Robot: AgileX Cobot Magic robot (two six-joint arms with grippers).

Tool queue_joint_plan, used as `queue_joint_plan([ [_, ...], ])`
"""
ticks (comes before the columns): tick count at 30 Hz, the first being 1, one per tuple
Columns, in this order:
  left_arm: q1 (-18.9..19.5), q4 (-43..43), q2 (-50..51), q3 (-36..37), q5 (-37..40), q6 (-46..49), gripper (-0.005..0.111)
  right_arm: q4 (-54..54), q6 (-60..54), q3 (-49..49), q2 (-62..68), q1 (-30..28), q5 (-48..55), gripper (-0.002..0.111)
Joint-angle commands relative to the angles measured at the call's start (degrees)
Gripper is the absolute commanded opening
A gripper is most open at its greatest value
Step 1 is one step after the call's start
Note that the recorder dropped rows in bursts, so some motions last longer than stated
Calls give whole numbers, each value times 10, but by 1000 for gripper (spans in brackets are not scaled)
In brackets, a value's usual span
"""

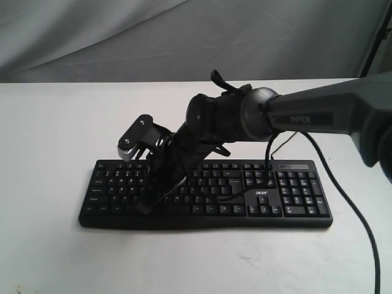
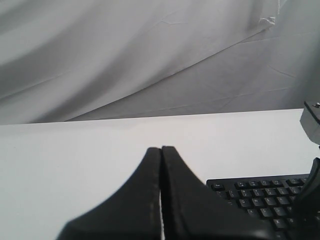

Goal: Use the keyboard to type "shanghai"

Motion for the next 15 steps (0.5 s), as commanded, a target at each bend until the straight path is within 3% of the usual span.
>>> queue_joint_plan([
  [1,-4,0,-1,1,-3,-2,0,-13,-1,-2,-14,0,2,0],
  [15,-4,0,-1,1,-3,-2,0,-77,66,13,-41,-6,14,0],
])
